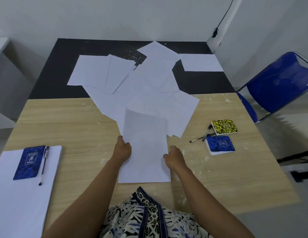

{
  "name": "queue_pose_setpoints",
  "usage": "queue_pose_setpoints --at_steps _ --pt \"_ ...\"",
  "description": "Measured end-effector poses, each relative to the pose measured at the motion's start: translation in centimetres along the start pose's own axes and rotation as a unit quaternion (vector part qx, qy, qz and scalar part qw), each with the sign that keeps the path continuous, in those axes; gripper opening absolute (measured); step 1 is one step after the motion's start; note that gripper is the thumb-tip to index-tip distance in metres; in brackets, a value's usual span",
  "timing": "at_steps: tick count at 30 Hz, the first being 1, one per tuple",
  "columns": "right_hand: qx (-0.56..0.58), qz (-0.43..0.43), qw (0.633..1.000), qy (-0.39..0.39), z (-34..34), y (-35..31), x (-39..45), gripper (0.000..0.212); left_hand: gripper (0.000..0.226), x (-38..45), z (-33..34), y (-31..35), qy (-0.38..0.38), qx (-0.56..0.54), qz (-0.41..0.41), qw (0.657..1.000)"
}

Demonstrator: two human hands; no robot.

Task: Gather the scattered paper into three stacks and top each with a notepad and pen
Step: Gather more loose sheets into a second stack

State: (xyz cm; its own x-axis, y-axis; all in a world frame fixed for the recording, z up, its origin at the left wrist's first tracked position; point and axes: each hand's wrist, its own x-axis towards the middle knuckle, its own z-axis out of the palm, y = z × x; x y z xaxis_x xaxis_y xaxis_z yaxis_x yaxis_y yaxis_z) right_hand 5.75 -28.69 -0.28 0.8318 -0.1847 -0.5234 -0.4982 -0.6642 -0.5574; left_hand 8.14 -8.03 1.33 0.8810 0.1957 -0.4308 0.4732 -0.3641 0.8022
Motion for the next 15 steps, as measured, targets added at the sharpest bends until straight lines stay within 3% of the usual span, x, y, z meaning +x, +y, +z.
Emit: queue_pose_setpoints --at_steps 4,9,13,15 --pt "0.022 0.007 1.000 -0.002 -0.8 1.7 0.2 0.045 0.033 0.2 1.5 0.0 0.000 0.018 -0.017 1.000" --pt "0.065 0.003 0.998 -0.026 -1.7 2.7 0.8 0.048 0.054 0.9 3.1 -1.1 -0.001 0.061 -0.097 0.993" --pt "0.082 0.009 0.996 -0.035 -2.5 3.6 1.5 0.047 0.090 0.4 5.1 0.0 0.063 0.243 -0.155 0.956" --pt "0.085 0.007 0.995 -0.045 -3.2 4.1 1.6 0.041 0.096 0.1 6.1 1.1 0.082 0.303 -0.129 0.941"
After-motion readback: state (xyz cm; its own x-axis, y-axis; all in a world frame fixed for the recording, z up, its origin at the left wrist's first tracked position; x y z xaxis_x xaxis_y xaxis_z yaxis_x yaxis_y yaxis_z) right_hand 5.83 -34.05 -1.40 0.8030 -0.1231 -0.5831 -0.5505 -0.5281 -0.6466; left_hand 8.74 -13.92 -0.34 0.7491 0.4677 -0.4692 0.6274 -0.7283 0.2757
